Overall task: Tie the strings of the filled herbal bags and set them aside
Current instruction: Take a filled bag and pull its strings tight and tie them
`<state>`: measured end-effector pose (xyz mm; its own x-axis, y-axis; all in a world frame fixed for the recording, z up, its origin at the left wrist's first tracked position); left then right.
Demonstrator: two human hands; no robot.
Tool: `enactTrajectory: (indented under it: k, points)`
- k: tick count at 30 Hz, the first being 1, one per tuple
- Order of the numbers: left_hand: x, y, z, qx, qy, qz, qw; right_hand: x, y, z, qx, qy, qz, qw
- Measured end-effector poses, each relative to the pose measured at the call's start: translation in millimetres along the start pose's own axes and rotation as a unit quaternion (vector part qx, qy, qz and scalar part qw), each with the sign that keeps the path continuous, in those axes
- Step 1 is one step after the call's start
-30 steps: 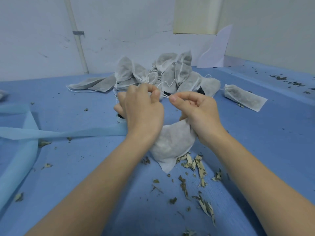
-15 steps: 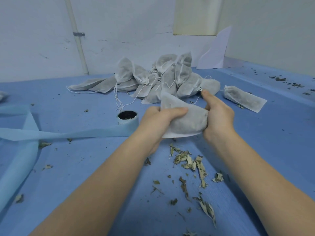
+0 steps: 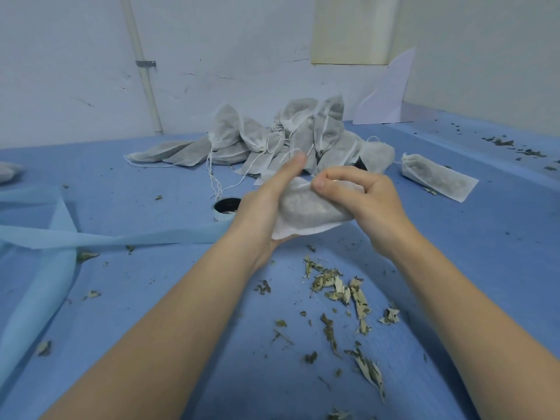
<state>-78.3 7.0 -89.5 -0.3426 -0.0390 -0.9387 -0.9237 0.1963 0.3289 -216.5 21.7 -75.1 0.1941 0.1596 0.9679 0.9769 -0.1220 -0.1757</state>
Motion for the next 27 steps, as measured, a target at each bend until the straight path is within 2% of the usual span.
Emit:
enactTrajectory:
  k: [5, 8, 11, 13, 15, 17, 21, 24, 27]
  points:
    - [-5.6, -12.3, 2.2, -0.058, 0.044, -0.077, 0.994, 3.2, 2.7, 1.7, 0.020, -0.028, 0.030, 0.999]
    - [-10.5, -21.5, 7.0, -0.093, 0.060, -0.097, 0.989, 1.8, 12.0, 2.2, 0.053, -0.008, 0.010, 0.999]
    - [-18.0, -35.9, 11.1, -0.141, 0.070, -0.074, 0.985, 1.1, 27.4, -3.1, 0.095, 0.051, -0.150, 0.983]
    - [-24.6, -50.0, 11.3, -0.186, 0.084, -0.066, 0.977, -1.7, 31.5, -10.8, 0.075, 0.091, -0.229, 0.966]
    - [-31.2, -66.1, 10.6, -0.233, 0.106, -0.063, 0.965, -8.8, 35.9, -14.3, 0.045, 0.122, -0.174, 0.976]
    - [-36.7, -79.0, 9.6, -0.270, 0.126, -0.045, 0.954, -18.0, 44.6, -14.2, 0.061, 0.136, -0.034, 0.988]
    - [-41.0, -92.8, 4.2, -0.305, 0.130, -0.045, 0.942, -26.5, 64.9, -21.0, 0.093, 0.109, 0.224, 0.964]
    - [-40.9, -96.2, 0.9, -0.324, 0.130, -0.060, 0.935, -22.3, 79.2, -29.9, 0.119, 0.073, 0.261, 0.955]
    - [-39.1, -96.8, -1.4, -0.311, 0.129, -0.071, 0.939, -18.4, 89.6, -37.1, 0.139, 0.030, 0.284, 0.948]
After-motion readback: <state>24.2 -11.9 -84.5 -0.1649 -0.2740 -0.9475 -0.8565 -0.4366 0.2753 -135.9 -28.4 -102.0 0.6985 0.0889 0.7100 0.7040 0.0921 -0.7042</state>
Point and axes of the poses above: each hand's wrist, its own z-axis away from the middle knuckle, its own y-axis out of the palm, x = y × z, the point moved 4 cm from there along -z, towards the middle knuckle, and after that the axes turned 14 degrees about y, right-handed, at the moved point
